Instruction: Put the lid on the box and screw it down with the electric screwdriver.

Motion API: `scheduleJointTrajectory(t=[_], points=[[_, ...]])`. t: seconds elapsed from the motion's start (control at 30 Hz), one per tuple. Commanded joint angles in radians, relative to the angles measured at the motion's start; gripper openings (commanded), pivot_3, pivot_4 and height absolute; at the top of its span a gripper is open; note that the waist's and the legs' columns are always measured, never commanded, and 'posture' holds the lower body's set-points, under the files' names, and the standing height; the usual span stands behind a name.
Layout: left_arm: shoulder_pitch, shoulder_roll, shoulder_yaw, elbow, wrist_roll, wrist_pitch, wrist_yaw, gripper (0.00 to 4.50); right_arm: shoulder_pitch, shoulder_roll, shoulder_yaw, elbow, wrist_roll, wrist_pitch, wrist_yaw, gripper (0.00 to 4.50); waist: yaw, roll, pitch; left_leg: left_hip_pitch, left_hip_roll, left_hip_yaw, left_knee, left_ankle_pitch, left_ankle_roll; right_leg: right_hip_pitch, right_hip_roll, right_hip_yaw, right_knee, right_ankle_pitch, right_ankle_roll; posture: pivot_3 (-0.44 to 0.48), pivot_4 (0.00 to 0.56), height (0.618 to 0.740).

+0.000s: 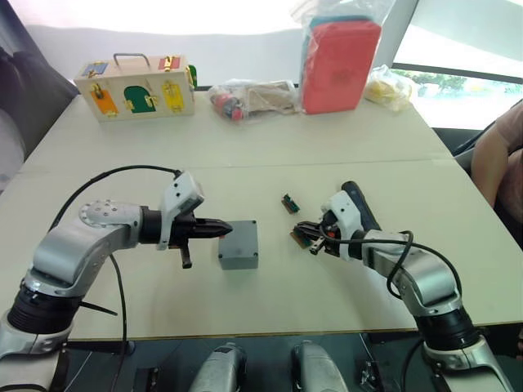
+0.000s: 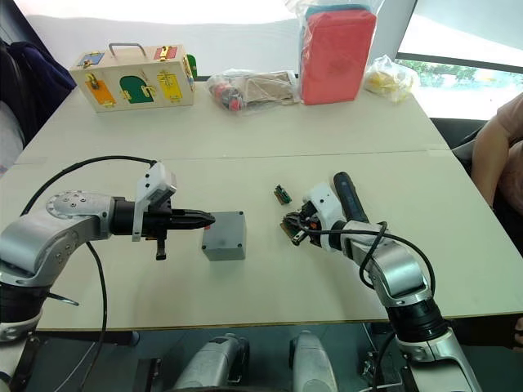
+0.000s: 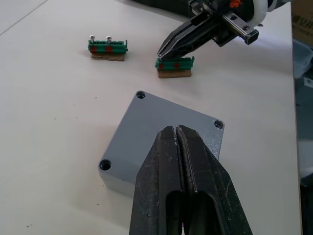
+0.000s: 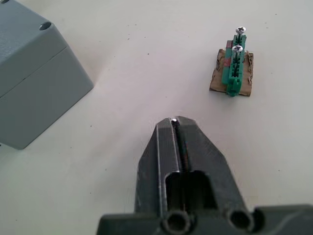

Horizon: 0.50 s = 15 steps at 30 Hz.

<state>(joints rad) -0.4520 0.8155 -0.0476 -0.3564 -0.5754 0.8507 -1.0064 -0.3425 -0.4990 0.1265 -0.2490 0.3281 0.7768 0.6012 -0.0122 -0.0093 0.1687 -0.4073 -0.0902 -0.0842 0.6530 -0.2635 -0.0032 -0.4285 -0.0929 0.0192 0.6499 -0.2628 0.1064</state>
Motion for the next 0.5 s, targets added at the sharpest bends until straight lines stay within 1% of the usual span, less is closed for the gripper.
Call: scheduleJointTrajectory(t=[0.03,0.23,0.37,0.5], points=[[0.0,0.008,0.008,-0.013,0.007,-0.024,0.001,0.0,-0.016,0.004,-0.005,-0.017,-0.001,-0.013,-0.001,0.02,0.0,0.0,0.0,0.0,0.0,0.0,0.0,0.0,0.0,0.0,0.0,0.0,0.0,0.0,0.0,0.0,0.15,0.74],[0.012,0.017,0.019,-0.002,0.004,-0.034,0.0,0.0,-0.045,0.008,-0.06,-0.079,0.047,0.053,-0.016,0.02,0.0,0.0,0.0,0.0,0.0,0.0,0.0,0.0,0.0,0.0,0.0,0.0,0.0,0.0,0.0,0.0,0.15,0.74],[0.015,0.022,0.024,0.015,0.006,-0.042,-0.003,0.0,-0.065,-0.011,-0.073,-0.132,0.069,0.085,-0.006,0.02,0.0,0.0,0.0,0.0,0.0,0.0,0.0,0.0,0.0,0.0,0.0,0.0,0.0,0.0,0.0,0.0,0.15,0.74],[0.026,0.036,0.036,0.035,0.009,-0.056,-0.009,0.0,-0.105,-0.004,-0.092,-0.182,0.112,0.123,-0.004,0.02,0.0,0.0,0.0,0.0,0.0,0.0,0.0,0.0,0.0,0.0,0.0,0.0,0.0,0.0,0.0,0.0,0.15,0.74]])
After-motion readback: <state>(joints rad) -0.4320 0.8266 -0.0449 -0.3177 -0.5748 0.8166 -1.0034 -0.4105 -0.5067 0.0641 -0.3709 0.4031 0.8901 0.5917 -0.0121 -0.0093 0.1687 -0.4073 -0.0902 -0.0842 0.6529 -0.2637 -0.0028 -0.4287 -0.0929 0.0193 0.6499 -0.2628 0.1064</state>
